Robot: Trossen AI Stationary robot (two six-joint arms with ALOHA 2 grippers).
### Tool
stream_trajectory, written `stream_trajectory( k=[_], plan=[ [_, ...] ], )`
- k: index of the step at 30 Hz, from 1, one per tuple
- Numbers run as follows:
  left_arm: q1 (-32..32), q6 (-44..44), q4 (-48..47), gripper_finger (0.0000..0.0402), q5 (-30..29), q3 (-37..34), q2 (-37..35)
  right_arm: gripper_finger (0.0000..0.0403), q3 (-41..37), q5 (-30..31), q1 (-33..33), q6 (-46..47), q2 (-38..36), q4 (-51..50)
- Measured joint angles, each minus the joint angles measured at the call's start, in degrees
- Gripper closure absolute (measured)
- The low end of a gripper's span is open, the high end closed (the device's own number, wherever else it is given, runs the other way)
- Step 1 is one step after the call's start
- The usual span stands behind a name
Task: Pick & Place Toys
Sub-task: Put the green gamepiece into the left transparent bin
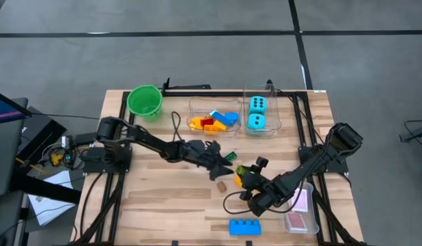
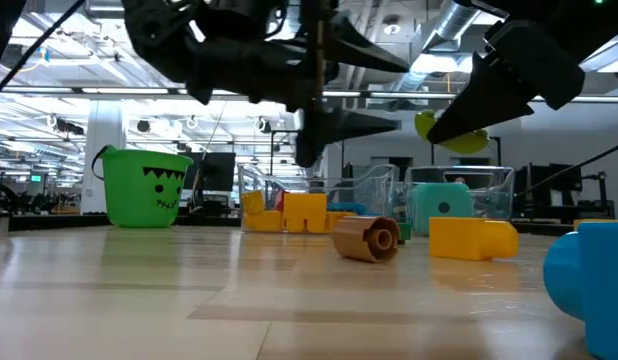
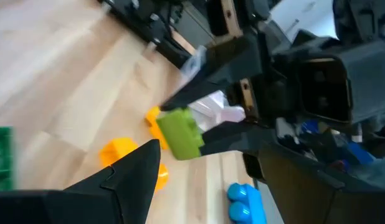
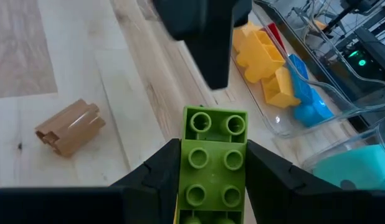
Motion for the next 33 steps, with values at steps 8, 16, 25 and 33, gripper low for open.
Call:
stream_trajectory(
  k=[8,16,25,33],
  plan=[
    [-0.7,-0.3,-1.1,0.0131,0.4,3.4,3.2,0.0262,0.0,0.0,0.0,0.0,0.0,0.4],
    [-0.6,-0.6,-2.0,0.0131,-1.6,3.4,3.4,0.0261,0.0,0.0,0.0,-0.7,0.0,1.4],
    [-0.6,-0.6,-2.3,0.0156,-3.4,3.4,3.4,0.0261,0.0,0.0,-0.3,-5.5,0.0,6.2],
    [-0.6,-0.5,-2.0,0.019,-3.4,3.4,3.4,0.0261,0.0,1.9,-0.4,-7.9,0.0,7.5]
  ],
)
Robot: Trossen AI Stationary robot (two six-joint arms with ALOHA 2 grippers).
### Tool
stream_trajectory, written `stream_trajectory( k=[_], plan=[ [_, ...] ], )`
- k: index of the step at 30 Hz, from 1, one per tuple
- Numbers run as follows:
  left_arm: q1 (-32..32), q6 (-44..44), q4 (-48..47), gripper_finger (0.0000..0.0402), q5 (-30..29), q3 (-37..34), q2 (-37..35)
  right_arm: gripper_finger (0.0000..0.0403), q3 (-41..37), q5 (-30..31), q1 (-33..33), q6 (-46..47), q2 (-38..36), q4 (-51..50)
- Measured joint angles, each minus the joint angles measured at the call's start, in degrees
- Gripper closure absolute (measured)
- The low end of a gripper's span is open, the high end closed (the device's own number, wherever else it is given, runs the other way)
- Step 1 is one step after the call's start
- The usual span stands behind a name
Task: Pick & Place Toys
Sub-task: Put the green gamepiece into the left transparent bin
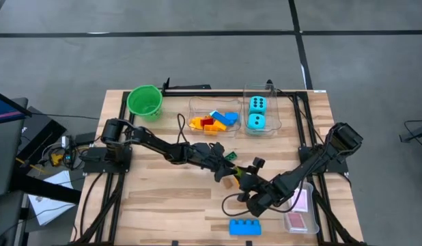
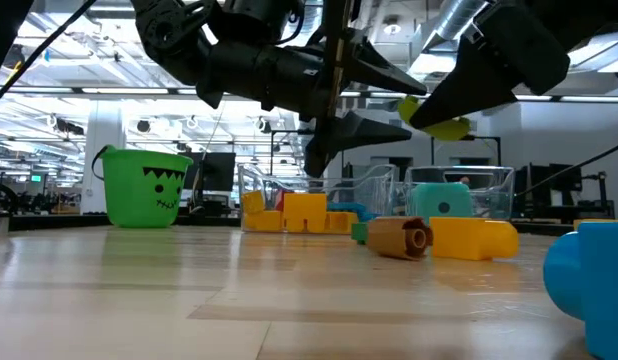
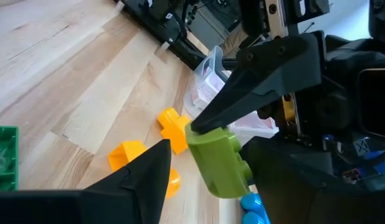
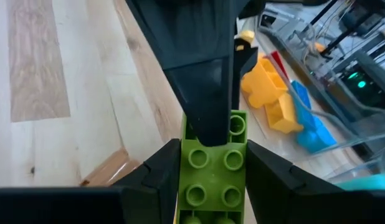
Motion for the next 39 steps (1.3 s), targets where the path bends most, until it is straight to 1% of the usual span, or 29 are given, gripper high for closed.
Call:
stream_trajectory(
  k=[5,9,12,15,21,24,27,30,36,39],
  plan=[
    [0.0,0.0,0.1,0.0195,0.3,0.0,0.0,0.0261,0.0,0.9,-0.1,-3.5,0.0,2.3],
    [0.0,0.0,0.0,0.0195,0.2,0.0,0.0,0.0261,0.0,1.0,-0.6,-3.7,0.0,2.8],
    [0.0,1.1,0.0,0.0203,0.0,0.0,0.0,0.0261,0.0,1.1,-0.8,-4.5,0.0,2.8],
    [0.0,2.1,0.1,0.0225,-0.7,0.0,0.0,0.0261,0.0,1.3,-0.8,-4.6,0.0,2.8],
    [0.0,1.6,0.1,0.0301,-1.8,0.0,0.0,0.026,0.0,2.1,-0.8,-5.2,0.1,2.1],
    [0.0,1.8,-0.1,0.0304,-1.8,0.0,0.0,0.0255,0.0,2.1,-0.8,-5.2,0.2,2.3],
    [-0.1,2.9,-0.3,0.0304,-1.8,-0.1,0.0,0.0244,0.0,1.7,-0.8,-3.9,0.4,2.6],
    [-0.1,4.6,-0.7,0.0309,-2.5,-0.1,0.0,0.0225,0.0,1.1,-0.8,-2.3,0.5,2.6],
    [-0.2,6.2,-2.8,0.0309,-7.9,-0.1,0.0,0.0177,0.0,0.6,-0.7,-1.1,0.5,2.6],
    [-0.1,6.7,-3.9,0.0309,-10.7,-0.1,0.0,0.0159,0.0,-0.3,-0.5,-1.1,0.5,2.7]
  ],
)
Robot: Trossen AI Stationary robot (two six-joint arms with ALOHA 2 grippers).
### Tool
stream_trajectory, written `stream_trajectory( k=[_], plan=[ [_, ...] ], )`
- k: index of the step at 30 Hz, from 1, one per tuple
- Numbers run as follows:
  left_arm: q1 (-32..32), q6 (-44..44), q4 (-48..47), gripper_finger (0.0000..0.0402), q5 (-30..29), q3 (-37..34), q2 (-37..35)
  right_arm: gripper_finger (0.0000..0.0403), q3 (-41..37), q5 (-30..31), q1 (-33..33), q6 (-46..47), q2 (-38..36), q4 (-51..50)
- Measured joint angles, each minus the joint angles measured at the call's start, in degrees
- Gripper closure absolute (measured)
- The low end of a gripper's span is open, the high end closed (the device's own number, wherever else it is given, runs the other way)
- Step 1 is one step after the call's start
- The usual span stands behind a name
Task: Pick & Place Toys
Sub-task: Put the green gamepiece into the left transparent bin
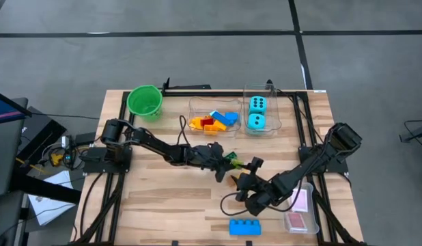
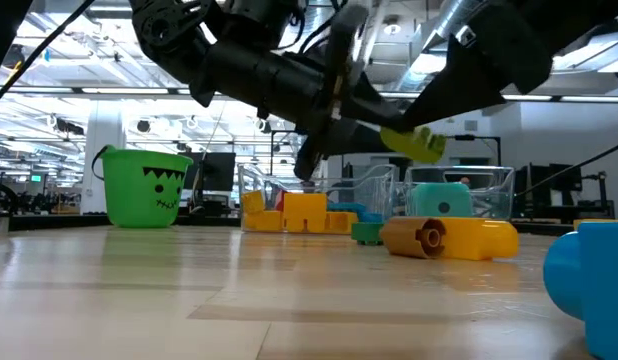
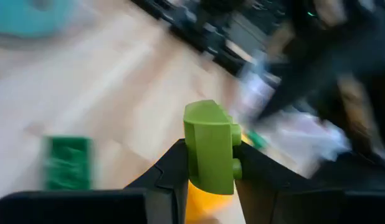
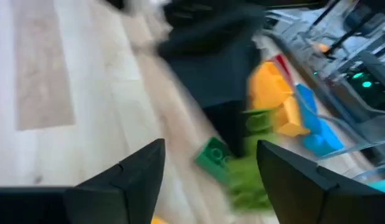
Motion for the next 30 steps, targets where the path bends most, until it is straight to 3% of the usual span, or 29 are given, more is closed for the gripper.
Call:
stream_trajectory(
  k=[11,23,30],
  plan=[
    [-0.5,5.0,-3.5,0.0309,-10.5,-0.1,-2.6,0.0153,-0.4,-1.1,0.0,4.1,0.0,-3.6],
    [-4.6,21.5,-5.0,0.0309,-42.7,-0.1,-3.1,0.0153,-0.6,-2.6,-0.1,7.2,0.0,-6.5],
    [-4.2,24.8,-11.7,0.0309,-54.3,-0.1,-3.1,0.0153,-0.6,-3.7,-0.1,7.2,0.0,-6.5]
  ],
)
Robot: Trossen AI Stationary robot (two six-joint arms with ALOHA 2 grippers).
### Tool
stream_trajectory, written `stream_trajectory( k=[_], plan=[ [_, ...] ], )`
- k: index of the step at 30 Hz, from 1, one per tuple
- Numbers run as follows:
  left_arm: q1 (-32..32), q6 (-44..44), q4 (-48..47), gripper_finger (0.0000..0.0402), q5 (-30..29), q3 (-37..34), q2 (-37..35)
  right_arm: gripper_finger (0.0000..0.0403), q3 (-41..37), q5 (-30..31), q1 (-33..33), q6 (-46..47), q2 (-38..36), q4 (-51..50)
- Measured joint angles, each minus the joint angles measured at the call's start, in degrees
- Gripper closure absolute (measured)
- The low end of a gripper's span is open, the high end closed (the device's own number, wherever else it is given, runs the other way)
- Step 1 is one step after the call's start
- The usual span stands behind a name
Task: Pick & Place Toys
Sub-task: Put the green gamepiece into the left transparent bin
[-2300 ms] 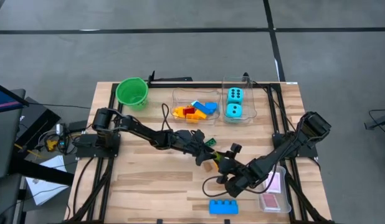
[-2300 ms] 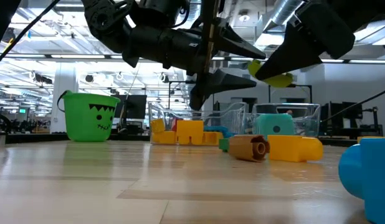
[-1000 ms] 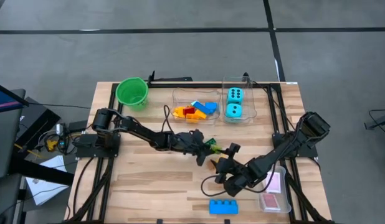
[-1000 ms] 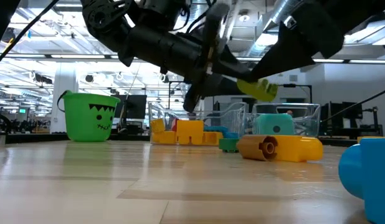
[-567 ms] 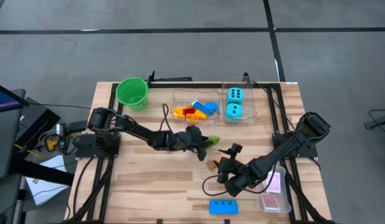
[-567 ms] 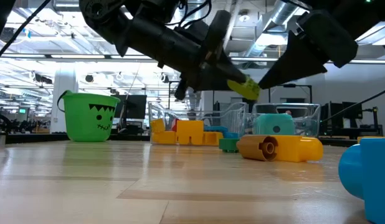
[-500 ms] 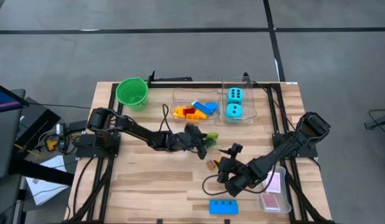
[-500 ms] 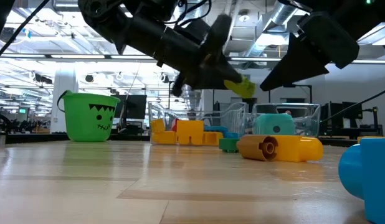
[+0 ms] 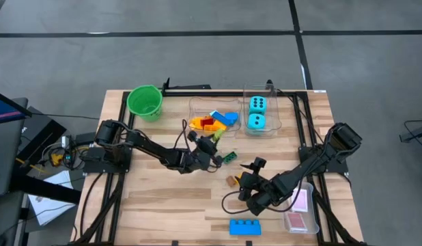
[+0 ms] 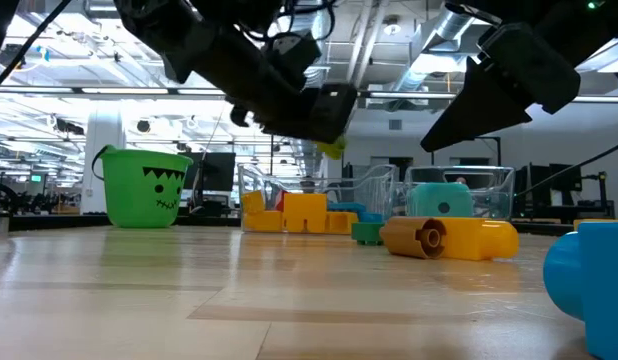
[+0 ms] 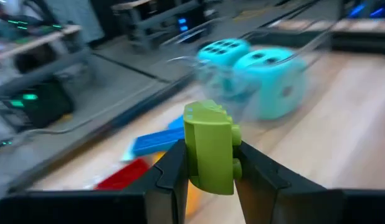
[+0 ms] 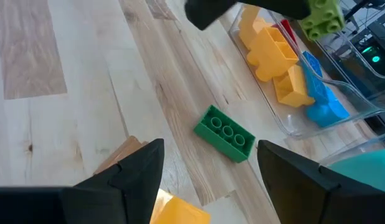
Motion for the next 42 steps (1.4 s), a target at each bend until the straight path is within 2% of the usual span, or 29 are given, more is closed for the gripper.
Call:
stream_trajectory(
  k=[6,17,24,27,42],
  plan=[
    [2.4,-4.1,-5.6,0.0309,-3.8,0.0,0.0,0.0153,0.0,0.0,0.0,0.0,0.0,0.0],
    [6.3,-10.2,-8.2,0.0309,-4.8,0.0,-1.2,0.0153,-0.1,-0.1,0.0,0.2,0.0,-0.8],
    [9.1,-19.0,-16.1,0.0306,-1.0,0.0,-4.4,0.0153,-0.1,-0.1,0.0,1.5,0.0,-1.5],
    [9.3,-21.1,-19.4,0.0305,-1.2,0.0,-5.5,0.0153,-0.1,-0.1,0.0,1.5,0.0,-1.5],
    [9.8,-21.6,-21.9,0.0302,-1.2,0.0,-5.7,0.0153,-0.1,-0.1,0.0,1.5,0.0,-1.5]
  ],
)
